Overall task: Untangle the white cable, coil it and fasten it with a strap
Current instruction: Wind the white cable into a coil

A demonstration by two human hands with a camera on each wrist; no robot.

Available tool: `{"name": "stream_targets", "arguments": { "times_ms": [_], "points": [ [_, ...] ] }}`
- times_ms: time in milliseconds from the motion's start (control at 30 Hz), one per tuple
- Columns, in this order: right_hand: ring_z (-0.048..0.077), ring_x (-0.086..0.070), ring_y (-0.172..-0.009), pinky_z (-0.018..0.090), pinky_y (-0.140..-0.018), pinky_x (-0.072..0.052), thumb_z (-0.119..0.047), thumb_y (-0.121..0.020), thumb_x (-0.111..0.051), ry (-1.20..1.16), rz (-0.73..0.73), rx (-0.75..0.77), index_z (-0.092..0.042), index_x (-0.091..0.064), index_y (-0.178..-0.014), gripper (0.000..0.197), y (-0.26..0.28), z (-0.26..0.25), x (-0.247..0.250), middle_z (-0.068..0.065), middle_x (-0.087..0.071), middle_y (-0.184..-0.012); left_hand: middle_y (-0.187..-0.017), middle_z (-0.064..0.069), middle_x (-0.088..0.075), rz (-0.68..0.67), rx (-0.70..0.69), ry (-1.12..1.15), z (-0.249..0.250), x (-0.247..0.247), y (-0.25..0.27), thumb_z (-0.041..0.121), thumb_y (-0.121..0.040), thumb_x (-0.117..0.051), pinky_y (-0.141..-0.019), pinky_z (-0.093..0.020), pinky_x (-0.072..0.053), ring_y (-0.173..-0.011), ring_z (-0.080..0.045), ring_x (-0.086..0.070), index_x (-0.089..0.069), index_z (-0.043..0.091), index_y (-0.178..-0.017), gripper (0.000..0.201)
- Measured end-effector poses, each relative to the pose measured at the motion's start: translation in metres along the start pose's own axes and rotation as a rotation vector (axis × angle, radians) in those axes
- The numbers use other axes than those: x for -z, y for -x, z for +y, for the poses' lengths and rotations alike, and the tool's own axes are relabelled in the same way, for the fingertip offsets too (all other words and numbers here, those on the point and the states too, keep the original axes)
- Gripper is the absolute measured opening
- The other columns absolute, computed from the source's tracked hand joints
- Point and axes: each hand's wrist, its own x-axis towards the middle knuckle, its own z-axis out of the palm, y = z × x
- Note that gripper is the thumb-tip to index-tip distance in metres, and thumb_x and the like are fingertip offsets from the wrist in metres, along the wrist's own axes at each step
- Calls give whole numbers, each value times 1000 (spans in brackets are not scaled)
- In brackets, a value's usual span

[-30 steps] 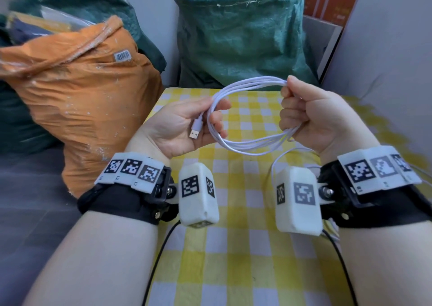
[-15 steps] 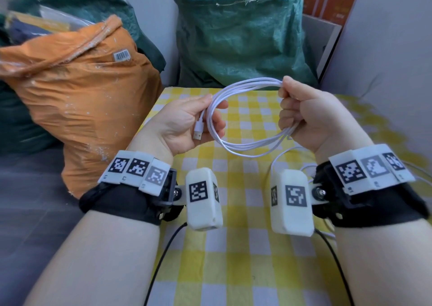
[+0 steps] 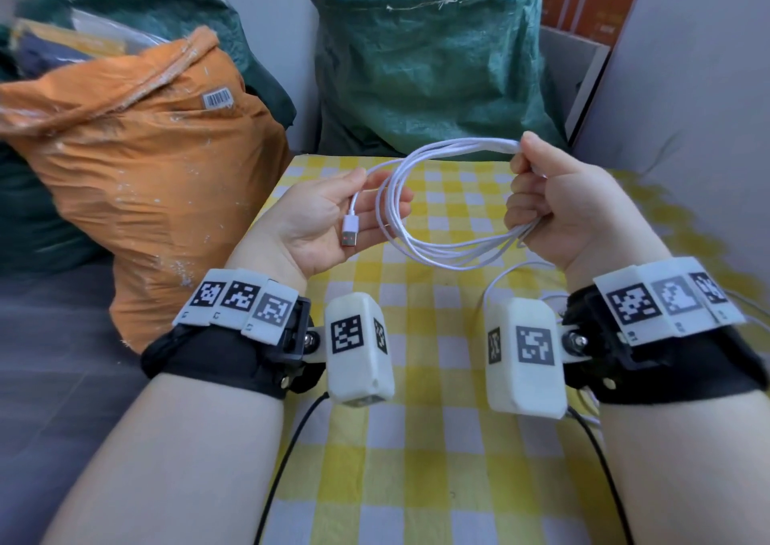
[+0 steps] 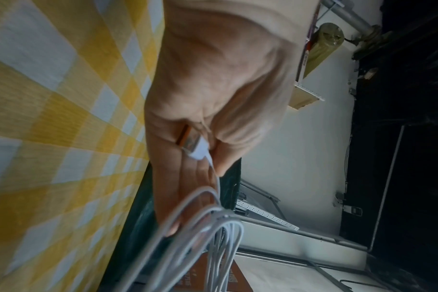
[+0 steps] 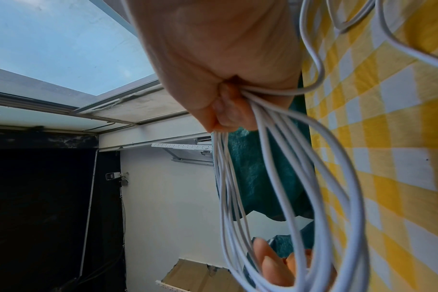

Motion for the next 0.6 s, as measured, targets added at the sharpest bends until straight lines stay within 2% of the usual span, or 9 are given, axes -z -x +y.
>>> {"name": "stream_targets", "arguments": {
  "times_ms": [100, 200, 300, 367, 433, 533, 600],
  "points": [
    [6, -16, -34, 16, -35, -19, -30, -98, -46, -53, 30, 17, -15, -40, -63, 39, -2, -1, 1, -10, -20, -40, -82, -10, -73, -79, 28, -61, -3, -2, 2, 20, -101, -35, -67, -32, -59, -73, -19, -72, -64, 6, -100, 32],
    [6, -15, -33, 16, -35, -19, -30, -99, -45, -99, 68, 31, -15, -39, -63, 40, -4, 0, 1, -10, -20, -39, -86, -11, -73, -135, 44, -46, -6, -4, 0, 23, -100, -36, -71, -35, -59, -81, -23, -72, -63, 4, -103, 34],
    [6, -14, -32, 16, -34, -20, -29, -99, -45, -143, 99, 46, -15, -39, -62, 41, -5, 1, -3, -9, -19, -39, -78, -8, -68, -183, 31, -6, -7, -7, 0, 38, -94, -40, -76, -36, -58, -81, -24, -69, -61, 4, -104, 41],
    [6, -15, -32, 15, -35, -22, -29, -100, -45, -152, 100, 49, -14, -39, -62, 41, -6, 3, -6, -8, -19, -40, -69, -4, -62, -194, 0, 3, -9, -9, 0, 37, -86, -47, -79, -37, -57, -78, -23, -68, -60, 5, -97, 36],
    [7, -17, -32, 14, -36, -26, -29, -99, -45, -155, 90, 38, -14, -40, -63, 40, -6, 4, -9, -7, -21, -42, -61, -1, -57, -195, -21, 9, -12, -10, -2, 27, -91, -44, -79, -35, -56, -75, -21, -68, -56, 9, -83, 23],
    [10, -33, -34, 17, -43, -43, -31, -100, -44, -101, 38, -9, -14, -43, -65, 39, -3, 5, -11, -4, -30, -44, -54, 2, -53, -177, -35, 141, -11, -11, -4, 29, -99, -32, -80, -37, -56, -71, -20, -69, -51, 14, -67, 41],
    [14, -49, -41, 22, -50, -52, -33, -100, -42, -15, -21, -49, -14, -44, -67, 39, -1, 5, -11, -3, -40, -44, -47, 6, -44, -206, -64, 283, -7, -11, -2, 35, -99, -30, -81, -38, -56, -55, -12, -61, -47, 17, -67, 40]
  ]
}}
